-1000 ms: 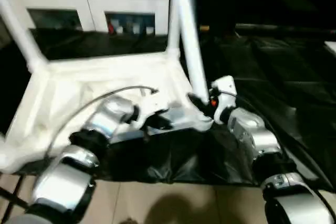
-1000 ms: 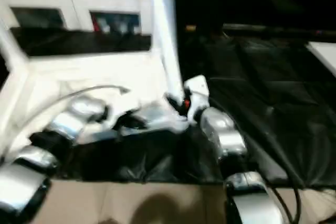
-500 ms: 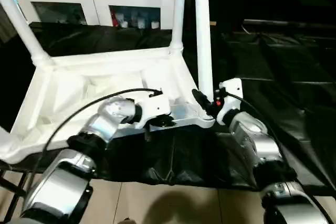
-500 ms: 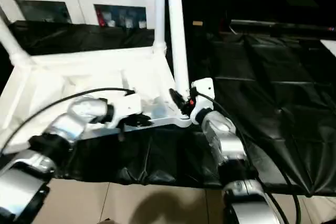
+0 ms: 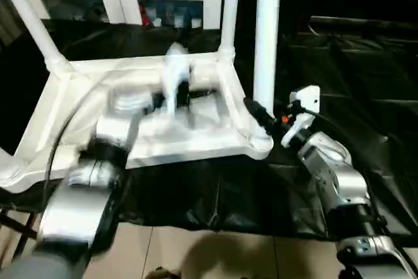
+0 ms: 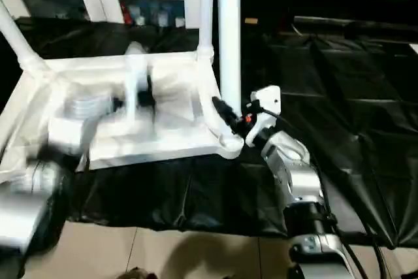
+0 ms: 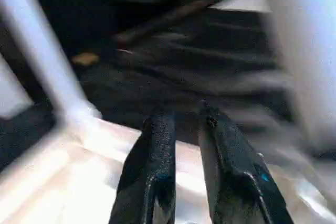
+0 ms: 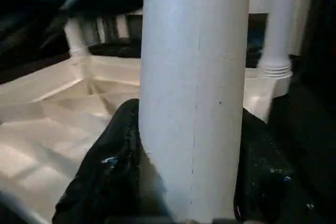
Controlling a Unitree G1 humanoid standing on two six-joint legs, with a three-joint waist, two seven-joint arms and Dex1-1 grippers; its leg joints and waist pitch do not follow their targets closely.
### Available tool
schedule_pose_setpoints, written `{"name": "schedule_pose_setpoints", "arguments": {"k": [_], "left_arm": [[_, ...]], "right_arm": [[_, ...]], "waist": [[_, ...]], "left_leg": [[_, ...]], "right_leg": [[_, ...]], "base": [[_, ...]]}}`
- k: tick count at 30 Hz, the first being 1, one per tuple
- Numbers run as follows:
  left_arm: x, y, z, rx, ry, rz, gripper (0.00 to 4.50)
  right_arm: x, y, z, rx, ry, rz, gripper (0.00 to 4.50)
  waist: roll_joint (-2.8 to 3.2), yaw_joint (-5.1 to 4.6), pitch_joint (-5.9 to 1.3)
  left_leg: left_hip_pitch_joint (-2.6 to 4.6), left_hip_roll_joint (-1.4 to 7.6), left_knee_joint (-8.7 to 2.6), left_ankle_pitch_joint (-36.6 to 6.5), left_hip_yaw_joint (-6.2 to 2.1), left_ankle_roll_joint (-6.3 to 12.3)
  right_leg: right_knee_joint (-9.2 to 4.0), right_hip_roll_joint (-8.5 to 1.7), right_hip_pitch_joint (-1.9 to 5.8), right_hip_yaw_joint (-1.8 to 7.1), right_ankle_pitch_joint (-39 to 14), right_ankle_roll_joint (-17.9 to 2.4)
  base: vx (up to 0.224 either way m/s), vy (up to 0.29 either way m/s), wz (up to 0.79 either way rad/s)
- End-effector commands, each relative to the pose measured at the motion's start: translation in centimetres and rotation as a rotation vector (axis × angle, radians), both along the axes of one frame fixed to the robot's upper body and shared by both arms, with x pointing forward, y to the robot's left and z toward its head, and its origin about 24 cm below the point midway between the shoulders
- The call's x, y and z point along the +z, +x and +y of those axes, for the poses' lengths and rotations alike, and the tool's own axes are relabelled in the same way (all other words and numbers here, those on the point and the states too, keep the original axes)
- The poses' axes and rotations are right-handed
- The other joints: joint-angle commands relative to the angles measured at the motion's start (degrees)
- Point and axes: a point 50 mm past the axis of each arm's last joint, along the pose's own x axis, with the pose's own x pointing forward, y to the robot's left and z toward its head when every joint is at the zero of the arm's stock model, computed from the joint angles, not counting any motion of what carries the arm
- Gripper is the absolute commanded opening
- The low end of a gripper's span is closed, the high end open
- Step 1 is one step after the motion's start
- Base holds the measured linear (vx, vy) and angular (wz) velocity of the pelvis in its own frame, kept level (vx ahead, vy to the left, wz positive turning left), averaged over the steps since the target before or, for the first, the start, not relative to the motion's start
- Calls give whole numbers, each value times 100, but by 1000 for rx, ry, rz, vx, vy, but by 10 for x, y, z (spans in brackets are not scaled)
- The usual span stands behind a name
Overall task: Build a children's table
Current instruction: Insert table leg to table base
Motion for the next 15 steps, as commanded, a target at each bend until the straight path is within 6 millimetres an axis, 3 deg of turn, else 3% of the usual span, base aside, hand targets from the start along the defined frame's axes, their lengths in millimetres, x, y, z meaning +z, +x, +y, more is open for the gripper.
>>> {"name": "schedule_pose_setpoints", "arguments": {"k": [1, 2, 3, 4, 5, 6, 7, 9, 11, 13, 15], "left_arm": [[-2, 0, -14, 4, 4, 23, 88], [0, -1, -18, -9, 0, 16, 88], [5, -4, -32, -60, -18, 3, 88], [6, -6, -37, -81, -25, -1, 88], [12, -12, -51, -150, -53, -15, 88], [18, -19, -64, -239, -93, -32, 88], [20, -21, -66, -260, -103, -34, 88], [28, -36, -79, -402, -171, -45, 88], [27, -41, -78, -433, -202, -30, 88], [24, -38, -75, -411, -195, -32, 88], [20, -37, -70, -410, -192, -34, 88]], "right_arm": [[8, 0, 2, 17, -16, -33, 188], [8, 0, 3, 18, -19, -32, 188], [7, 0, 3, 17, -28, -29, 188], [7, 0, 3, 16, -31, -28, 188], [6, 0, 2, 13, -40, -23, 188], [5, -1, 2, 8, -51, -19, 188], [5, -1, 1, 7, -53, -18, 188], [3, -1, -2, -9, -64, -8, 188], [0, -2, -6, -31, -77, 5, 188], [-1, -2, -7, -34, -79, 7, 188], [-1, -2, -7, -34, -80, 8, 188]], "waist": [[-59, 21, -418], [-68, 22, -422], [-14, 27, -443], [-46, 8, -450], [-26, 20, -469], [-53, 15, -474], [-55, 27, -469], [-47, 34, -466], [-61, 38, -454], [-61, 2, -436], [-60, 1, -413]], "left_leg": [[55, 326, -320, -56, -77, 693], [39, 316, -312, 3, -81, 730], [26, 304, -290, 143, -92, 813], [15, 301, -284, 215, -92, 857], [13, 292, -260, 336, -98, 936], [9, 294, -255, 390, -96, 998], [9, 290, -249, 392, -92, 1035], [16, 315, -250, 349, -91, 1096], [5, 327, -253, 305, -88, 1113], [6, 309, -261, 120, -88, 1094], [37, 298, -277, -201, -67, 925]], "right_leg": [[-312, -508, 416, 366, 335, -1507], [-296, -509, 431, 363, 421, -1522], [-263, -504, 437, 361, 652, -1543], [-260, -502, 448, 361, 782, -1542], [-230, -503, 450, 356, 1025, -1587], [-218, -511, 460, 350, 1156, -1627], [-227, -512, 452, 348, 1158, -1651], [-223, -513, 441, 343, 1084, -1720], [-226, -520, 441, 343, 998, -1789], [-270, -490, 443, 336, 699, -1704], [-350, -483, 433, 345, 92, -1560]], "base": [[0, 0, 0], [0, 0, 0], [0, 0, 0], [0, 0, 0], [0, 0, 0], [0, 0, 0], [0, 0, 0], [0, 0, 0], [0, 0, 0], [0, 0, 0], [0, 0, 0]]}}
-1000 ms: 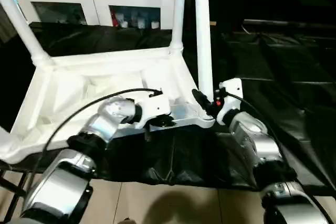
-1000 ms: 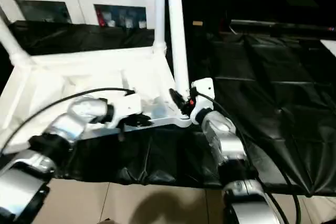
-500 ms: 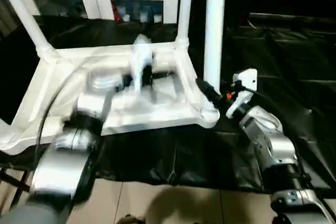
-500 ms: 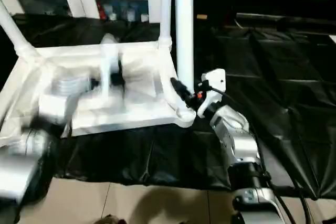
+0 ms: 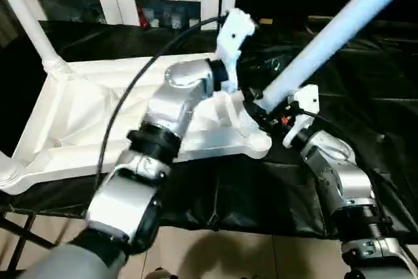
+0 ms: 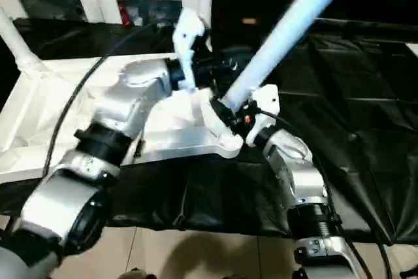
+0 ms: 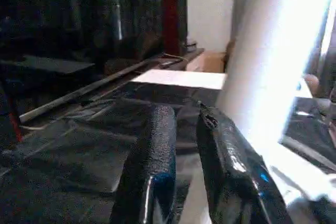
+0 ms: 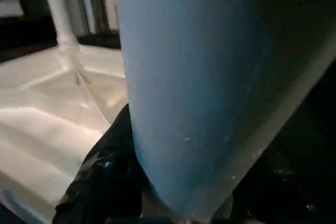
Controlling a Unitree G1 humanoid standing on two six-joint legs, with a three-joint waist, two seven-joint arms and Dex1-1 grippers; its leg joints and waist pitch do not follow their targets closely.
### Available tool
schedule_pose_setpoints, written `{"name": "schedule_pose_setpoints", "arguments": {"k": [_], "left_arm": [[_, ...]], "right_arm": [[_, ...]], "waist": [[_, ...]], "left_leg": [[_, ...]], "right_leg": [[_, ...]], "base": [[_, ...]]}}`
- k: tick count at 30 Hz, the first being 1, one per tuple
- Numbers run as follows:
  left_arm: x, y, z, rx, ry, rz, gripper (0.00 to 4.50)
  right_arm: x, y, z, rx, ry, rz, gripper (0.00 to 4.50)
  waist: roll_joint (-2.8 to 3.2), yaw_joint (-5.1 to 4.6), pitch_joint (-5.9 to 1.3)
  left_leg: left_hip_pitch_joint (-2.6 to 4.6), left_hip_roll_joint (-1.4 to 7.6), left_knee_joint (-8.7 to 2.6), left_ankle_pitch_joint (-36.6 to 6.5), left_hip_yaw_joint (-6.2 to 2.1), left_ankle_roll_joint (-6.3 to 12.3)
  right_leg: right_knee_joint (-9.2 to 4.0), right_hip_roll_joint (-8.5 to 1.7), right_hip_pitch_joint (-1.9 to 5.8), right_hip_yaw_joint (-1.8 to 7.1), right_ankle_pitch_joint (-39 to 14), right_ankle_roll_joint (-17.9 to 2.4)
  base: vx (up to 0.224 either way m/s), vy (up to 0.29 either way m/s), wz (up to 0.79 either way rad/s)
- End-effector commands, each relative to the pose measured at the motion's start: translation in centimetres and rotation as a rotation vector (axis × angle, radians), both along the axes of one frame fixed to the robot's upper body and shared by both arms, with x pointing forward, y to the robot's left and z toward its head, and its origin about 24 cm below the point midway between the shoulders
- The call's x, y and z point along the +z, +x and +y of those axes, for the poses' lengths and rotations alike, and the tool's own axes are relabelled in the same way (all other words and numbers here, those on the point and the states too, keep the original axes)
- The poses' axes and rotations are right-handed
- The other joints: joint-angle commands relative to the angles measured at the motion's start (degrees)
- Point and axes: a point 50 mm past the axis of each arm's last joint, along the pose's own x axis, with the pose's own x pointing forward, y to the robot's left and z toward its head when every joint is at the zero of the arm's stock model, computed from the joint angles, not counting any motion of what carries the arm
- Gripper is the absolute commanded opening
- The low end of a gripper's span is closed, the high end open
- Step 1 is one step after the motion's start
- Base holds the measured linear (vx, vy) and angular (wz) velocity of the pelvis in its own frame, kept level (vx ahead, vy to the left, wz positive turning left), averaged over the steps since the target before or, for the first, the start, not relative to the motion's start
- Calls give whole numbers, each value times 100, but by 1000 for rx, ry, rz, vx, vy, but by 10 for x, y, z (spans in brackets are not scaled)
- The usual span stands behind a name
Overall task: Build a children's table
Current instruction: Insert table leg to table base
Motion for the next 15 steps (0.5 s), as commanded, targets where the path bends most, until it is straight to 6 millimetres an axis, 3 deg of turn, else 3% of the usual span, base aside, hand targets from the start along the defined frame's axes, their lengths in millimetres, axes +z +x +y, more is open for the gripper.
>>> {"name": "schedule_pose_setpoints", "arguments": {"k": [1, 2, 6, 7, 11, 12, 15], "left_arm": [[-2, -3, 1, -36, -2, -6, 88], [-3, -5, 5, -31, 1, -11, 88], [-9, 4, 21, 76, 45, -16, 123], [-16, 6, 28, 88, 94, -18, 123], [-50, 5, 54, 49, 282, 6, 157], [-65, -1, 61, 0, 351, 31, 168], [-84, -7, 68, -52, 428, 73, 176]], "right_arm": [[-1, 0, 0, -1, -7, 8, 188], [-2, 1, 0, -7, -11, 11, 188], [-1, 2, -2, -25, -13, 12, 188], [-1, 3, -3, -29, -12, 11, 188], [0, 3, -8, -36, -18, 14, 188], [0, 3, -10, -29, -23, 23, 188], [-2, 1, -11, -10, -41, 38, 188]], "waist": [[-61, 15, -406], [-92, 16, -401], [-65, 7, -413], [-88, -1, -414], [-62, -19, -426], [-48, -13, -434], [-24, -6, -458]], "left_leg": [[34, 296, -320, -297, -77, 797], [34, 296, -331, -345, -78, 726], [46, 292, -332, -342, -83, 634], [46, 291, -336, -326, -79, 641], [41, 276, -337, -177, -88, 632], [55, 285, -332, -120, -84, 635], [67, 306, -322, 29, -88, 705]], "right_leg": [[-395, -484, 453, 350, -81, -1506], [-400, -489, 456, 351, -220, -1465], [-395, -458, 434, 354, -199, -1364], [-394, -455, 435, 356, -167, -1351], [-361, -447, 436, 363, 2, -1240], [-340, -449, 424, 365, 154, -1291], [-291, -456, 415, 367, 513, -1417]], "base": [[0, 0, 0], [0, 0, 0], [0, 0, 0], [0, 0, 0], [0, 0, 0], [0, 0, 0], [0, 0, 0]]}}
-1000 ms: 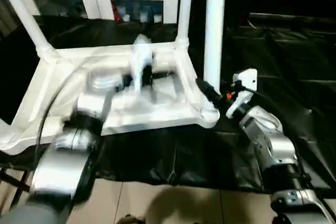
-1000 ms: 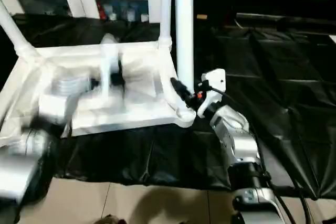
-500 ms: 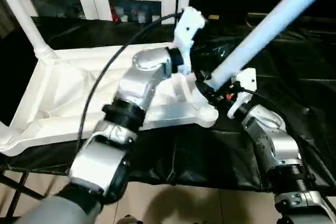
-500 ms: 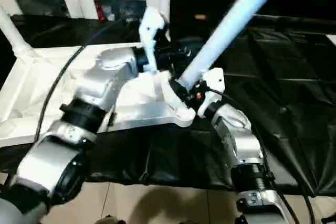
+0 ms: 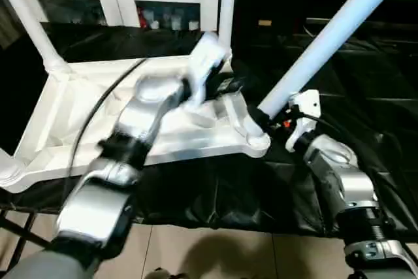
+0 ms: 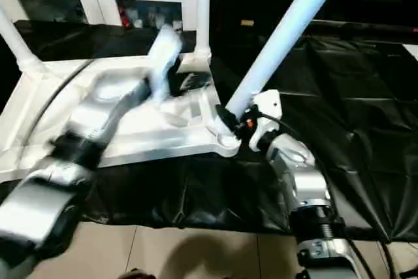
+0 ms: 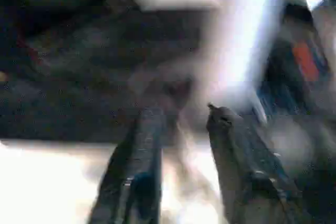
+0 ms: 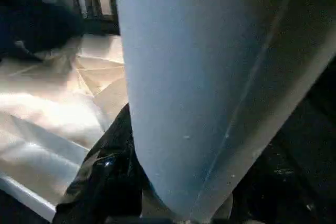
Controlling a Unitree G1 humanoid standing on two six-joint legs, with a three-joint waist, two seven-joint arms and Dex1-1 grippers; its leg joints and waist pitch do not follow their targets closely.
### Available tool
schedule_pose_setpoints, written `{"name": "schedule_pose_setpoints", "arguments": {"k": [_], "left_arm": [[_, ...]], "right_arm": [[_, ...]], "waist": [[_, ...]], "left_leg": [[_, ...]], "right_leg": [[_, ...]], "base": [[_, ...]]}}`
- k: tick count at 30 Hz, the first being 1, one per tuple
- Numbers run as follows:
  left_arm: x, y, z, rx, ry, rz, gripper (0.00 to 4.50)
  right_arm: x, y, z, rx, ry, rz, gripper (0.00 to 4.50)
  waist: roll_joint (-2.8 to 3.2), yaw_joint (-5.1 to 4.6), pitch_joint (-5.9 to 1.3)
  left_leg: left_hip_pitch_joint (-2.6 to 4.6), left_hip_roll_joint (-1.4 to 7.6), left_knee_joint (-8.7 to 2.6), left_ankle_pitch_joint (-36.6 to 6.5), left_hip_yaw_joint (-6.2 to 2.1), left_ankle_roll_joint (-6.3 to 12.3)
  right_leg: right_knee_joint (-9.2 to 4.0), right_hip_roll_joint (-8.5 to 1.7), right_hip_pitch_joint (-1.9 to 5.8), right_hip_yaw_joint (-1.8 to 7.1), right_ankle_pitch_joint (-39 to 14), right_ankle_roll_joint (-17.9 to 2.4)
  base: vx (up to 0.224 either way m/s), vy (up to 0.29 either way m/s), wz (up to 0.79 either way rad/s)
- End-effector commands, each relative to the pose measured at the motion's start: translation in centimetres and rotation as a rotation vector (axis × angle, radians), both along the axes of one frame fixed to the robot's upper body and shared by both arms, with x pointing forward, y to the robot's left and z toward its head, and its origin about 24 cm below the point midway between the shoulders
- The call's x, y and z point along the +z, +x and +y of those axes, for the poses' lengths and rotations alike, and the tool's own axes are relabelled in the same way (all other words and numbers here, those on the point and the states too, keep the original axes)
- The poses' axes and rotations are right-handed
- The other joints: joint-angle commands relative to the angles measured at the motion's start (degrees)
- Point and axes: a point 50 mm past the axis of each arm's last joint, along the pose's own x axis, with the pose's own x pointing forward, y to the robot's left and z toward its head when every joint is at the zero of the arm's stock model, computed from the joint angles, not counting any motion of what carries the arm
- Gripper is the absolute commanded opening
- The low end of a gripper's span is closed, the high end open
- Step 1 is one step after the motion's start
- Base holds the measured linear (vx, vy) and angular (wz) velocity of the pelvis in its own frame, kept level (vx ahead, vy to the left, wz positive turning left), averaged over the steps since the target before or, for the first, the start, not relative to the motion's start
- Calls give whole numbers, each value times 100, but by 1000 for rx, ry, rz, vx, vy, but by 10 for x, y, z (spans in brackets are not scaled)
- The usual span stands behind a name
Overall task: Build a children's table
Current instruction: Insert table leg to table base
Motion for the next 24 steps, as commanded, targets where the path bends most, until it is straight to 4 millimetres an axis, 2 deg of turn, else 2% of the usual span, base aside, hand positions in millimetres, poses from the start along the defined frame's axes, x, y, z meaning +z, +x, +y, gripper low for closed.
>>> {"name": "schedule_pose_setpoints", "arguments": {"k": [1, 2, 3, 4, 5, 7, 10, 14, 15, 17, 18, 24], "left_arm": [[-5, -3, -2, -57, 57, 7, 194], [-20, -7, 2, -67, 95, 52, 205], [-24, -8, 3, -66, 106, 57, 209], [-30, -9, 5, -56, 135, 61, 211], [-34, -9, 7, -49, 154, 62, 238], [-45, -10, 13, -27, 199, 74, 247], [-51, -11, 16, -25, 215, 91, 251], [-58, -10, 23, 7, 269, 81, 251], [-58, -9, 24, 11, 269, 84, 233], [-57, -8, 24, 12, 258, 91, 233], [-57, -8, 25, 10, 254, 100, 212], [-59, -8, 28, -1, 253, 133, 176]], "right_arm": [[3, 1, -1, 15, -11, 2, 188], [1, 0, -2, 32, -27, 16, 188], [0, -1, -2, 36, -30, 20, 188], [0, -1, -3, 36, -34, 22, 188], [0, -1, -3, 34, -35, 23, 188], [-1, -1, -4, 31, -38, 24, 188], [-1, -1, -5, 31, -38, 26, 188], [-1, -1, -5, 36, -42, 33, 188], [-1, -1, -5, 37, -42, 33, 188], [-1, -1, -4, 42, -45, 36, 188], [-2, -1, -4, 45, -47, 38, 188], [-3, -1, -3, 62, -61, 53, 188]], "waist": [[16, -4, -459], [-1, -2, -455], [-5, 6, -456], [31, 14, -443], [10, 4, -441], [11, -7, -432], [8, -16, -430], [10, -19, -433], [8, -21, -433], [13, -6, -436], [13, -4, -436], [8, -3, -438]], "left_leg": [[68, 306, -316, 8, -88, 721], [66, 315, -322, -71, -82, 705], [70, 308, -322, -105, -83, 700], [64, 313, -332, -228, -87, 652], [63, 319, -343, -336, -88, 582], [53, 307, -350, -456, -91, 496], [54, 306, -365, -520, -97, 394], [55, 295, -357, -522, -95, 400], [57, 293, -357, -520, -94, 407], [67, 301, -355, -504, -90, 407], [69, 315, -361, -511, -96, 401], [60, 303, -351, -465, -91, 437]], "right_leg": [[-294, -462, 400, 365, 543, -1449], [-304, -473, 403, 367, 536, -1483], [-305, -467, 408, 361, 516, -1495], [-322, -482, 411, 362, 389, -1499], [-341, -485, 420, 362, 272, -1462], [-359, -481, 430, 361, 149, -1420], [-375, -488, 439, 367, -2, -1364], [-378, -480, 434, 365, 32, -1365], [-380, -475, 431, 363, 25, -1360], [-372, -485, 421, 365, 63, -1400], [-363, -491, 424, 366, 84, -1425], [-356, -495, 431, 367, 152, -1462]], "base": [[0, 0, 0], [0, 0, 0], [0, 0, 0], [0, 0, 0], [0, 0, 0], [0, 0, 0], [0, 0, 0], [0, 0, 0], [0, 0, 0], [0, 0, 0], [0, 0, 0], [0, 0, 0]]}}
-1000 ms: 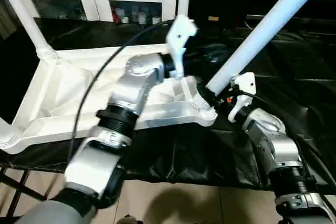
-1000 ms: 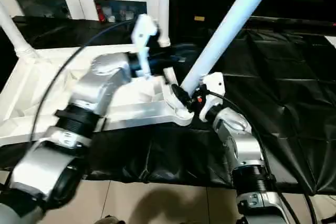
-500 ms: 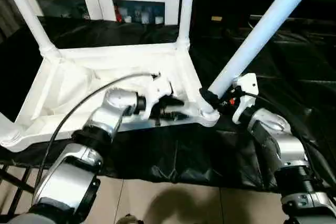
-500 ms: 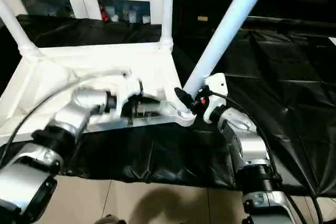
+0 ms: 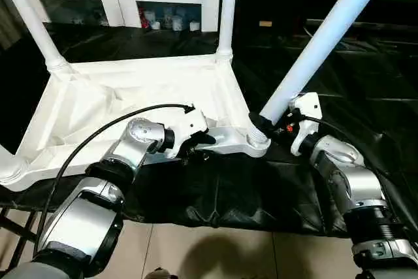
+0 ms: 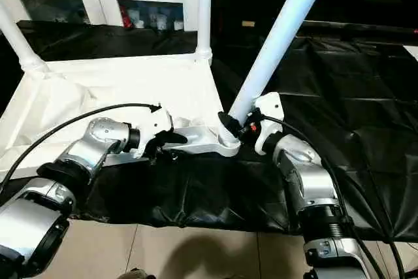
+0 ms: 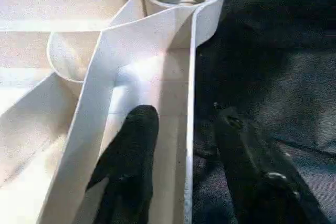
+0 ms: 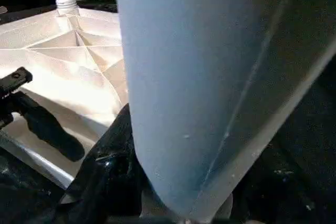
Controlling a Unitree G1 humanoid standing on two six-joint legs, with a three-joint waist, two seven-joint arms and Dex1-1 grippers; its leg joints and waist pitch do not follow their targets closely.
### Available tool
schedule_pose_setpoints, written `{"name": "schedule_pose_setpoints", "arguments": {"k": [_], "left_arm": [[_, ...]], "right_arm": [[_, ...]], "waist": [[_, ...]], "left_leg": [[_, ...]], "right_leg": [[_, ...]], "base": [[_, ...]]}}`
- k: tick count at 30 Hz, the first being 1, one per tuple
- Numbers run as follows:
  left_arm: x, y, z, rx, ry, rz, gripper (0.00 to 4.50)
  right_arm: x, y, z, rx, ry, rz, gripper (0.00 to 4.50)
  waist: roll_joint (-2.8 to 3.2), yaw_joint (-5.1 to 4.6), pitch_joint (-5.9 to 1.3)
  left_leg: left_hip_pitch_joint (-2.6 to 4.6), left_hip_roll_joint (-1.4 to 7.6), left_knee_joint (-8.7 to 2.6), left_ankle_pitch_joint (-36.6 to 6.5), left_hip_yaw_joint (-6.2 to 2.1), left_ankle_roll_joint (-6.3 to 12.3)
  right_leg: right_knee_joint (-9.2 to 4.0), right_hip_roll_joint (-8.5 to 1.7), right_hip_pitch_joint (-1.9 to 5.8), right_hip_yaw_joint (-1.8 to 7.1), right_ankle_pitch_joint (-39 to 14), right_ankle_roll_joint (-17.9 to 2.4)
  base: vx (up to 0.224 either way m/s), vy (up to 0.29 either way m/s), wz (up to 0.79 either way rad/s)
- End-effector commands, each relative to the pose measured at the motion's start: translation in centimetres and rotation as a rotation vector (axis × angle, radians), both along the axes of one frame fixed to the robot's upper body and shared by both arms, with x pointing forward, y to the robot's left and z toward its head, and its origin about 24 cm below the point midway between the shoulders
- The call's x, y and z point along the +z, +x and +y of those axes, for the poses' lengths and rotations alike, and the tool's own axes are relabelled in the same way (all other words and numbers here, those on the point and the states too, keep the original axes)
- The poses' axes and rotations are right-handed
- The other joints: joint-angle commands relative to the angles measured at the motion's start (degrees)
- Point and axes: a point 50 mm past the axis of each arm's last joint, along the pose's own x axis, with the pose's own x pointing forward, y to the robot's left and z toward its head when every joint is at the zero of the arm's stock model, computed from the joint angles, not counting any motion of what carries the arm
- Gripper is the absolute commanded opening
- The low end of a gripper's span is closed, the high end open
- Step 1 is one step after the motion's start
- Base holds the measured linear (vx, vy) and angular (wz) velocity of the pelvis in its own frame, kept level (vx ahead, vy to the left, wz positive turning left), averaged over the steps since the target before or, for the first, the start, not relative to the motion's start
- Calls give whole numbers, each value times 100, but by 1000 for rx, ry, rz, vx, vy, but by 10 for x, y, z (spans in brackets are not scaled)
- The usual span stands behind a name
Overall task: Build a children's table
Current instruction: Insert table leg to table base
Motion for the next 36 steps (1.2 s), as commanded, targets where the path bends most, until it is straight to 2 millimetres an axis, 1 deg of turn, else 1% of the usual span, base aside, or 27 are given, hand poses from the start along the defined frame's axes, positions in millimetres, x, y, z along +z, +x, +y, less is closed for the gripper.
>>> {"name": "schedule_pose_setpoints", "arguments": {"k": [1, 3, 4, 5, 8, 9, 10, 11, 14, 15, 16, 20, 21, 22, 26, 27, 29, 30, 31, 34, 35, 36], "left_arm": [[0, 1, 4, 6, 6, 25, 176], [-3, 0, 6, 1, 21, 49, 160], [-3, 0, 7, 3, 23, 55, 160], [-3, 1, 7, 5, 23, 57, 132], [-1, 3, 8, 18, 21, 58, 123], [-1, 3, 8, 16, 21, 61, 103], [-1, 2, 8, 11, 21, 68, 103], [-1, 2, 8, 10, 21, 69, 81], [-1, 2, 8, 1, 21, 79, 72], [-1, 1, 7, -5, 17, 87, 64], [-1, 1, 7, -6, 17, 88, 38], [-1, 1, 7, -21, 24, 87, 25], [-1, 1, 6, -23, 25, 86, 4], [-1, 1, 6, -27, 26, 86, 0], [-2, -1, 7, -47, 36, 80, 0], [-3, -1, 7, -51, 38, 78, 0], [-3, -2, 8, -62, 47, 73, 0], [-5, -5, 9, -93, 72, 71, 0], [-6, -6, 9, -103, 78, 70, 0], [-5, -8, 10, -135, 66, 73, 0], [-3, -11, 12, -186, 44, 75, 0], [-3, -11, 12, -186, 44, 75, 0]], "right_arm": [[0, 1, -1, 22, -16, 15, 188], [-3, 0, 1, 60, -51, 42, 188], [-3, 0, 1, 67, -60, 50, 188], [-4, 0, 1, 69, -63, 54, 188], [-4, 2, 1, 79, -67, 69, 188], [-4, 2, 1, 85, -69, 76, 188], [-4, 2, 1, 93, -77, 85, 188], [-4, 2, 1, 94, -78, 86, 188], [-6, 2, 0, 109, -100, 103, 188], [-8, 3, -1, 109, -105, 114, 188], [-8, 3, -1, 110, -107, 117, 188], [-10, 4, 0, 132, -122, 140, 188], [-10, 5, 0, 135, -125, 143, 188], [-10, 5, 0, 141, -128, 148, 188], [-10, 6, 0, 156, -137, 153, 188], [-10, 7, 0, 159, -138, 153, 188], [-9, 7, 1, 169, -138, 153, 188], [-9, 6, 2, 193, -138, 152, 188], [-9, 6, 3, 202, -138, 151, 188], [-8, 5, 4, 232, -138, 145, 188], [-8, 0, 7, 305, -120, 139, 188], [-8, 0, 7, 305, -120, 139, 188]], "waist": [[4, 8, -437], [6, 16, -434], [2, 12, -432], [-2, 15, -432], [-6, 12, -421], [-1, 18, -418], [-6, 18, -416], [-6, 22, -420], [0, 20, -430], [-2, 18, -433], [-5, 20, -433], [-10, 17, -431], [-12, 17, -434], [-27, 14, -434], [-18, 18, -429], [-53, 9, -434], [-29, 13, -432], [-32, 14, -432], [-49, 12, -434], [-40, 15, -434], [-48, 16, -430], [-47, 23, -429]], "left_leg": [[41, 299, -354, -468, -90, 461], [42, 300, -351, -497, -89, 476], [36, 295, -349, -495, -87, 478], [41, 304, -353, -505, -88, 472], [46, 296, -358, -600, -87, 424], [51, 302, -360, -618, -87, 412], [48, 301, -362, -624, -86, 409], [48, 303, -361, -609, -89, 405], [46, 304, -355, -538, -89, 428], [40, 303, -351, -518, -86, 441], [40, 299, -350, -516, -87, 449], [36, 302, -349, -521, -87, 454], [38, 303, -349, -490, -87, 458], [36, 304, -347, -471, -85, 477], [35, 306, -349, -497, -86, 477], [35, 309, -349, -489, -84, 484], [37, 311, -346, -473, -82, 494], [35, 314, -347, -470, -85, 505], [29, 310, -346, -459, -83, 515], [29, 316, -343, -462, -80, 526], [22, 312, -342, -472, -76, 531], [13, 313, -340, -478, -73, 554]], "right_leg": [[-367, -490, 420, 364, 145, -1470], [-372, -487, 424, 360, 112, -1477], [-373, -482, 426, 358, 117, -1477], [-377, -494, 424, 361, 98, -1472], [-401, -490, 426, 357, -144, -1455], [-407, -492, 422, 361, -195, -1439], [-412, -493, 424, 361, -213, -1434], [-406, -492, 427, 360, -205, -1432], [-383, -487, 426, 358, -27, -1471], [-376, -491, 428, 357, 23, -1494], [-378, -490, 429, 354, 30, -1497], [-384, -491, 434, 354, -45, -1487], [-377, -487, 432, 350, -7, -1492], [-374, -487, 433, 352, 35, -1498], [-384, -491, 429, 349, -60, -1489], [-381, -489, 433, 350, -41, -1481], [-375, -491, 426, 349, -34, -1492], [-375, -492, 429, 349, -30, -1486], [-373, -490, 434, 348, -22, -1479], [-369, -499, 430, 348, -31, -1479], [-371, -492, 430, 346, -54, -1479], [-373, -493, 435, 343, -58, -1478]], "base": [[0, 0, 0], [0, 0, 0], [0, 0, 0], [0, 0, 0], [0, 0, 0], [0, 0, 0], [0, 0, 0], [0, 0, 0], [0, 0, 0], [0, 0, 0], [0, 0, 0], [0, 0, 0], [0, 0, 0], [0, 0, 0], [0, 0, 0], [0, 0, 0], [0, 0, 0], [0, 0, 0], [0, 0, 0], [0, 0, 0], [0, 0, 0], [0, 0, 0]]}}
